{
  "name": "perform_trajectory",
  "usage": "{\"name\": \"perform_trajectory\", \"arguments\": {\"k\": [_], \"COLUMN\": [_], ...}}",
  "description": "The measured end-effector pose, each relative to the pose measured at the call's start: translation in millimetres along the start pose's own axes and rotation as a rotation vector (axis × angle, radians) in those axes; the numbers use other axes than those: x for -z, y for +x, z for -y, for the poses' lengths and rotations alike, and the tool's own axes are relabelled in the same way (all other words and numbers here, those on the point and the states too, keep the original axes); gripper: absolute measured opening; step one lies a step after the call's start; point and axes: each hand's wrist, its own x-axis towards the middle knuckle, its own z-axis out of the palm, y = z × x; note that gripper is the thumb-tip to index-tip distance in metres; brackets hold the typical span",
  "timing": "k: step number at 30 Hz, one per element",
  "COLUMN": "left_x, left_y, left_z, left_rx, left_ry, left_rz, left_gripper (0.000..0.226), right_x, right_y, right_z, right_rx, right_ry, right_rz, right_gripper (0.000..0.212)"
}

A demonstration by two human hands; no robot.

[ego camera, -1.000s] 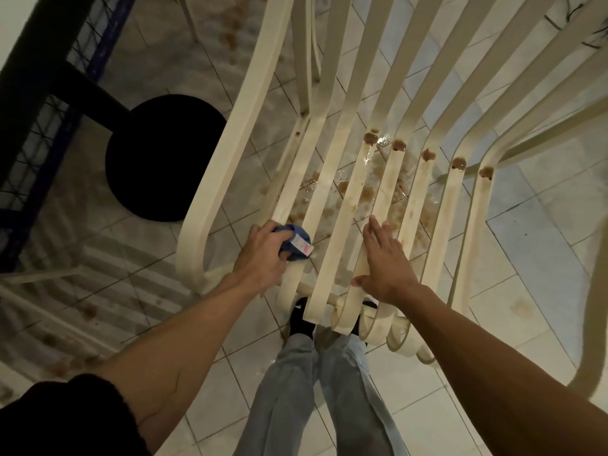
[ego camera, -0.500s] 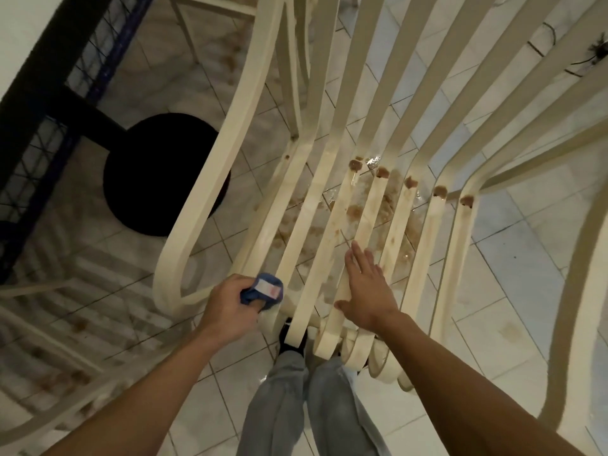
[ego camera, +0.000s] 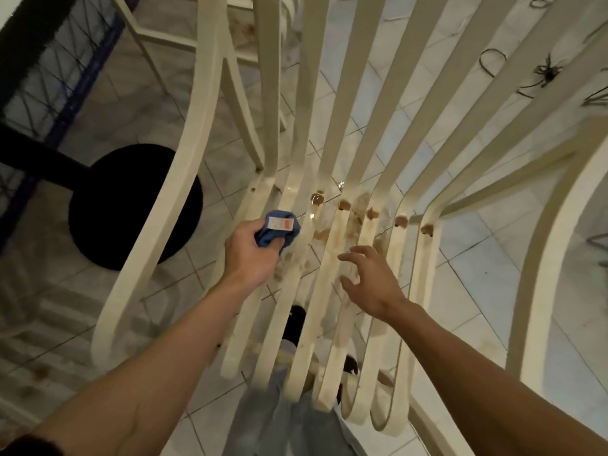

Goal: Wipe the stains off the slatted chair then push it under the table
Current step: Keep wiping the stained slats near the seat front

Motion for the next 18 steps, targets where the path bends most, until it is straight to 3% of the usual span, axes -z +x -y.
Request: {"name": "perform_trajectory", "arguments": {"k": [9, 14, 18], "left_x": [-37, -51, -55], "left_y": [88, 118, 132], "left_z": [-41, -49, -46], "left_rx": [-0.334, -0.401, -0.484], "left_ry": [0.370, 0.372, 0.511], "left_rz": [0.068, 0.120, 0.170], "left_gripper": [0.035, 0.037, 0.031], "right_x": [13, 5, -1], "right_y": [63, 72, 71], "right_z": [-1, 8, 7], "right_rx": [-0.073, -0.136, -0.145], "right_ry": [-0.166, -0.244, -0.260], "right_rz": [0.004, 0.094, 0.091], "right_gripper": [0.085, 0.096, 0.099]}}
